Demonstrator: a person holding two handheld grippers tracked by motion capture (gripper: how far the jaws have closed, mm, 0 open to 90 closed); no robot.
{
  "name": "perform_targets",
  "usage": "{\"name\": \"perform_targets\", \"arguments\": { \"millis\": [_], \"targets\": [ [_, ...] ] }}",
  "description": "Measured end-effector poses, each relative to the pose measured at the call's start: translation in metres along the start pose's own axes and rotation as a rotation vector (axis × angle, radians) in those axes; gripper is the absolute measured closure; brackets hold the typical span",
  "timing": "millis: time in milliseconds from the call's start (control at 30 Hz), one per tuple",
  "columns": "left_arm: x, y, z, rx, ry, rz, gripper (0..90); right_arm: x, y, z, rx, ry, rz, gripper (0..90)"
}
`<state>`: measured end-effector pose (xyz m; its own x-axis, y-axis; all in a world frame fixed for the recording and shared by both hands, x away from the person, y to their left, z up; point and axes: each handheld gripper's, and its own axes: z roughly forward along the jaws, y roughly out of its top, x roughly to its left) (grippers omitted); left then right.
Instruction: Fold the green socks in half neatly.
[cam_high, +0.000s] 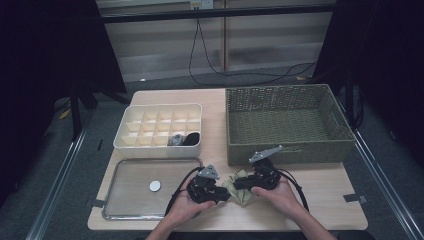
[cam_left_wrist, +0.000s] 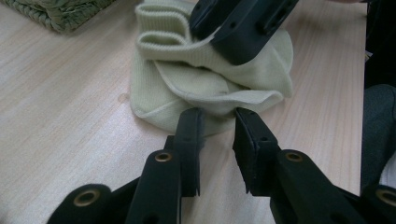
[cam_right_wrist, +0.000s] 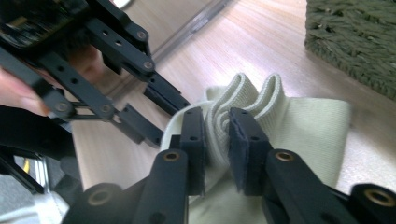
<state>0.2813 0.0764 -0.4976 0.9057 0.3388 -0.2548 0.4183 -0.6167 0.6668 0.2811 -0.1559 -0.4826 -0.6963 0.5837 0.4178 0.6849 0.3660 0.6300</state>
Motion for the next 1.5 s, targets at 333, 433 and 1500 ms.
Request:
{"name": "perform_targets", "arguments": {
  "millis": [333,433,1500],
  "targets": [
    [0.001,-0.001,-0.001,-0.011,-0.015,-0.011,71.2,0.004,-0.009,-0.030,-0.081,0.005,-0.009,70.8],
    [0.002,-0.001,0.000,-0.013,-0.015,-0.012,71.1,0.004,-0.011,-0.030,-0.076,0.002,-0.009,71.6],
    [0.005,0.002,-0.027,-0.069,-0.028,-0.036,74.2,0.011,-0.015,-0.013,-0.022,0.028,-0.051,74.9]
  ]
}}
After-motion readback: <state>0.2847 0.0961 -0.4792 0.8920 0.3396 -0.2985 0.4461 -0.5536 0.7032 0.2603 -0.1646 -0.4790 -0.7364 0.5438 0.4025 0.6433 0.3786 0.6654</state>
